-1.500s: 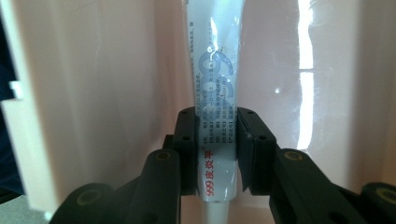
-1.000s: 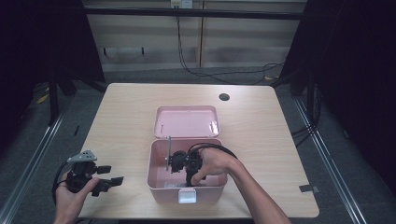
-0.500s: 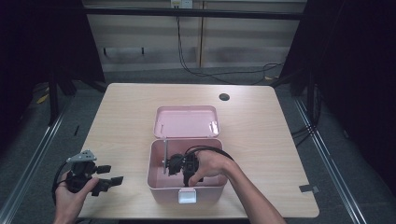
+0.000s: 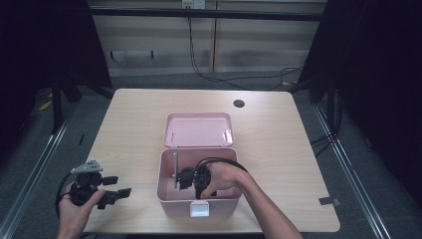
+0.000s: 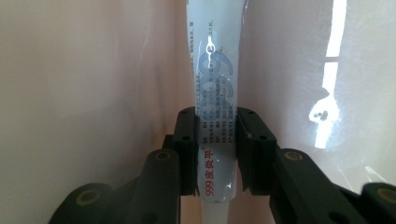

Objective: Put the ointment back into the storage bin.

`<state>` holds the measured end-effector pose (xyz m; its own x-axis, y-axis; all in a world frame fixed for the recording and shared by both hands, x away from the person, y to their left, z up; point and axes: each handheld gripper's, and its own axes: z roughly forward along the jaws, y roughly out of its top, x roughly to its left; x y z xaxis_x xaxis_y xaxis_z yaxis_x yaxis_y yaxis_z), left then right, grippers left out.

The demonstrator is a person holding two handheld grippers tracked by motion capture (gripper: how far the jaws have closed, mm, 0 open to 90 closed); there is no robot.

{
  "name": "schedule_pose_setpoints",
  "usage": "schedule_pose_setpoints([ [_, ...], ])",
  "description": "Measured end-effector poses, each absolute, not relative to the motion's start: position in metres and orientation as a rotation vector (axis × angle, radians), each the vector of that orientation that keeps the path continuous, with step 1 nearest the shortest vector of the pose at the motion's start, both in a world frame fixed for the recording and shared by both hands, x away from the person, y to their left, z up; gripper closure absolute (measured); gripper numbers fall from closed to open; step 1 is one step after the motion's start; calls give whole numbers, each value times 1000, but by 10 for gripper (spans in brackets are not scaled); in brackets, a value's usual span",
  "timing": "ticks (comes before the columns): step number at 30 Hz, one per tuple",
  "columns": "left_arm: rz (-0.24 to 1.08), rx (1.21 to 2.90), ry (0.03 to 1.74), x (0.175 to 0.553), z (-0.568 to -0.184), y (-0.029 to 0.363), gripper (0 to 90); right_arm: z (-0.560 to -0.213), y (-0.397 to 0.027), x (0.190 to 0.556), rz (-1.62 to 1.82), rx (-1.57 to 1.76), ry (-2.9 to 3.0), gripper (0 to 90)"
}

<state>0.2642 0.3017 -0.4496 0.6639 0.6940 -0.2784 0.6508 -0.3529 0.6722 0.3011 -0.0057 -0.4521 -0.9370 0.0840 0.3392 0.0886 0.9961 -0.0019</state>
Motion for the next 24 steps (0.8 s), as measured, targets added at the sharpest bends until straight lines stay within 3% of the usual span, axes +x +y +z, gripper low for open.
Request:
schedule_pose_setpoints([
  [24,69,2082,1044,264,-450,302,228,-447,-10,303,-30,-190,-2793,664],
])
